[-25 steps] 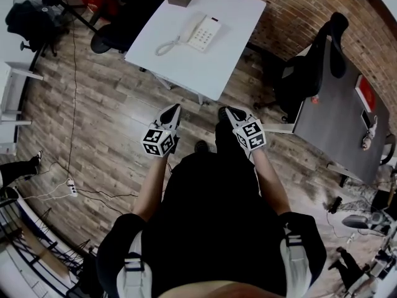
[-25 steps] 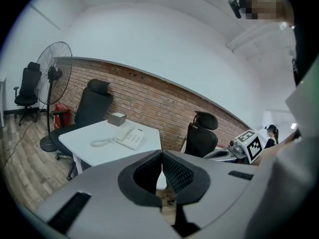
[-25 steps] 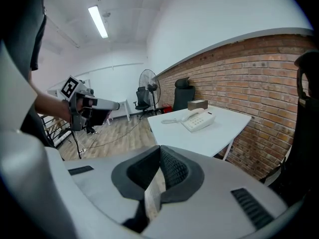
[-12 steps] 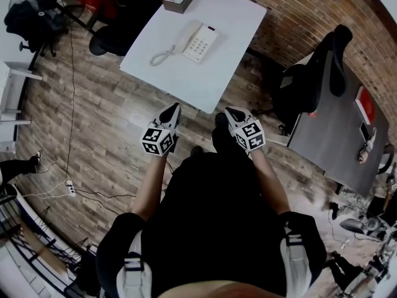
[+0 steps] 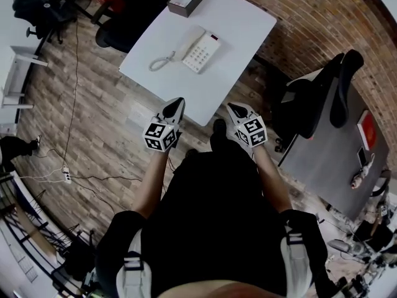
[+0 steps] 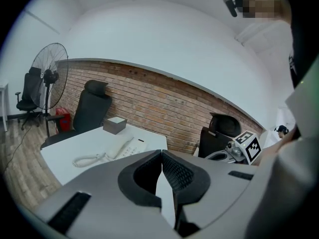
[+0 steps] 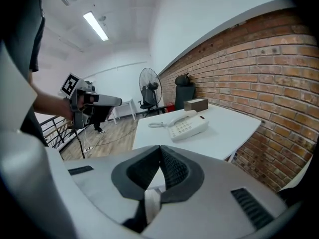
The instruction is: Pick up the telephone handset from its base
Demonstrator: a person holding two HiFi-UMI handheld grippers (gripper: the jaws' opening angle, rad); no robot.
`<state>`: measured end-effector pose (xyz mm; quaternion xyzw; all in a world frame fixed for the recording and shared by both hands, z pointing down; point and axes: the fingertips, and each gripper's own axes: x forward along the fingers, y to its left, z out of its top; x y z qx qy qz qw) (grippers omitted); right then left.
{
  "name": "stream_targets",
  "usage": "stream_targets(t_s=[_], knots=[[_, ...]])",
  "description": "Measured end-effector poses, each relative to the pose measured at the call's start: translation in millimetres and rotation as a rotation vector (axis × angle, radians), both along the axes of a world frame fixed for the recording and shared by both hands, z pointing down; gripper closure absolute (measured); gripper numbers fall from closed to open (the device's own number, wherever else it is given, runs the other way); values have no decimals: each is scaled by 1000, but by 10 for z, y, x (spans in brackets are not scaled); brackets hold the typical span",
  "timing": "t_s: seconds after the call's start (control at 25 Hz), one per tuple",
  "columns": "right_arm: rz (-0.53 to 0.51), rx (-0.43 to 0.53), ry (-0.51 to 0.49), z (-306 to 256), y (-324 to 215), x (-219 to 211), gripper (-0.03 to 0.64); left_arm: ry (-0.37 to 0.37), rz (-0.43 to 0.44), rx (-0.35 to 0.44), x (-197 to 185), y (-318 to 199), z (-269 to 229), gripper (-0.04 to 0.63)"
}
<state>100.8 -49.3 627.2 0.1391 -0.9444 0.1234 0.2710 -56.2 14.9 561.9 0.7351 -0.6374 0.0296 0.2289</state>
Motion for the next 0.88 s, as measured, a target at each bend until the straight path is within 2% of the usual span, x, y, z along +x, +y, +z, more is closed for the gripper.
stream_targets(t_s=[0.56,0.88], knots=[[-177,-21,-1,101,-892,-264,618,-10,-200,-32,-150,-558,13,575],[-220,-20,-5,128,-1094,-454,618,-17,-240,-48,-281,-681,53,575]])
